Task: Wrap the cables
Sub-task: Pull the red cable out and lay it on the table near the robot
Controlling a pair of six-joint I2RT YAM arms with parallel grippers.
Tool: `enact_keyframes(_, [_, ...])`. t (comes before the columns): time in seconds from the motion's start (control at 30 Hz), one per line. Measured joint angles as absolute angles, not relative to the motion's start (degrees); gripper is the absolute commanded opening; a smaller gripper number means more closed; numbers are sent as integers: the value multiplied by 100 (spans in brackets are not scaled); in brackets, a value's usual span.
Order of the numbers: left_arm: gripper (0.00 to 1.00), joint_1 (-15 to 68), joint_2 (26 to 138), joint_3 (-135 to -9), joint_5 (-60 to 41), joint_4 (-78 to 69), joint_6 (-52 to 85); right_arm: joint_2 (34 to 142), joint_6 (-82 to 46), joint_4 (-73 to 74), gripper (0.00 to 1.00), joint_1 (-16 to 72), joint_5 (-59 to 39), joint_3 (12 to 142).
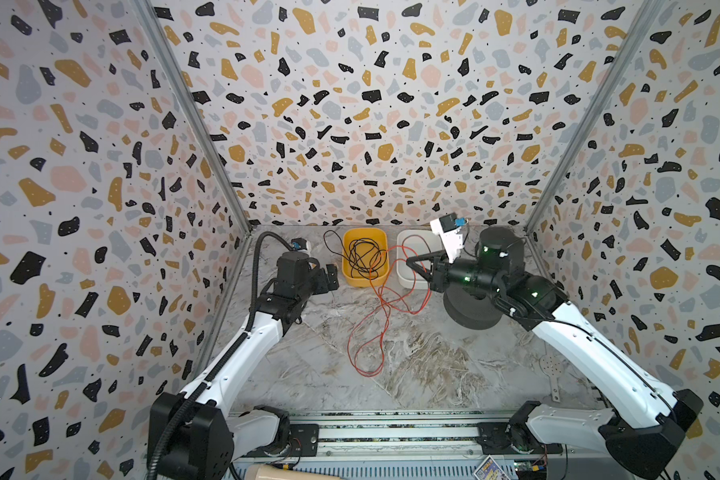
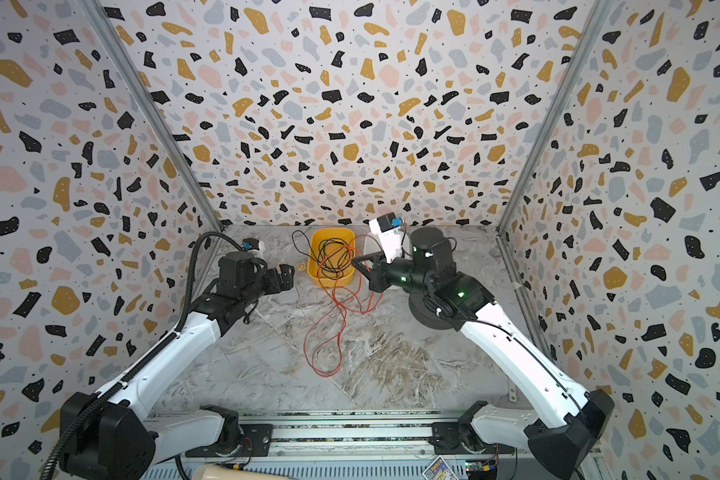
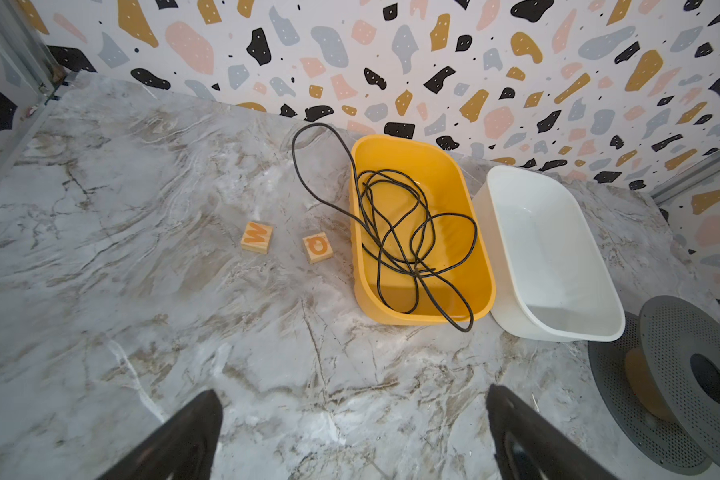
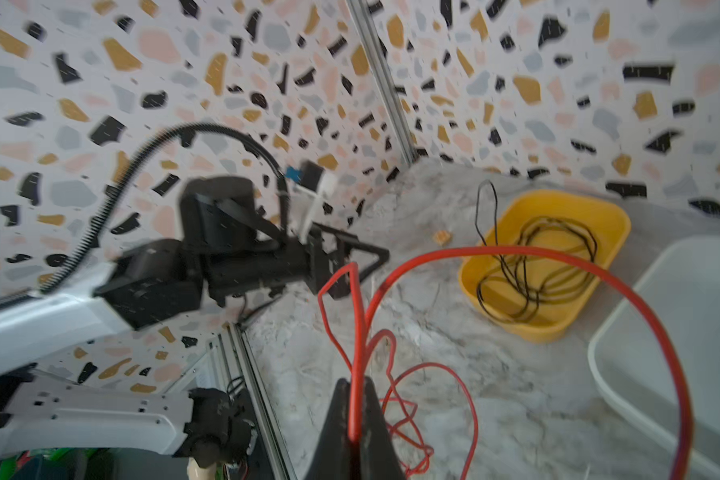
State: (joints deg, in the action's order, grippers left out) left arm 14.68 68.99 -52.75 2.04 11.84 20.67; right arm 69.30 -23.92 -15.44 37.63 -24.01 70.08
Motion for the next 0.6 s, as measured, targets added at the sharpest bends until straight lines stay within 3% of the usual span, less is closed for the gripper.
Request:
enact_keyframes(0.2, [93, 1468, 6875, -5210, -45, 1555, 2064, 6667, -2685, -1546, 3, 3522, -1903, 5015])
enact_keyframes(0.37, [89, 1632, 6777, -4834, -342, 1739, 2091, 6237, -2808, -1643, 14, 3203, -1452, 4353])
enact_keyframes(0.47, [88, 1944, 6729, -4600, -427, 1863, 2174, 5948, -2818, -1706, 29, 3048, -1153, 4174])
enact_keyframes(0.6, [87, 2300, 6543, -4278, -451, 1927, 2320, 5765, -2755, -1841, 66, 2897, -871, 4001])
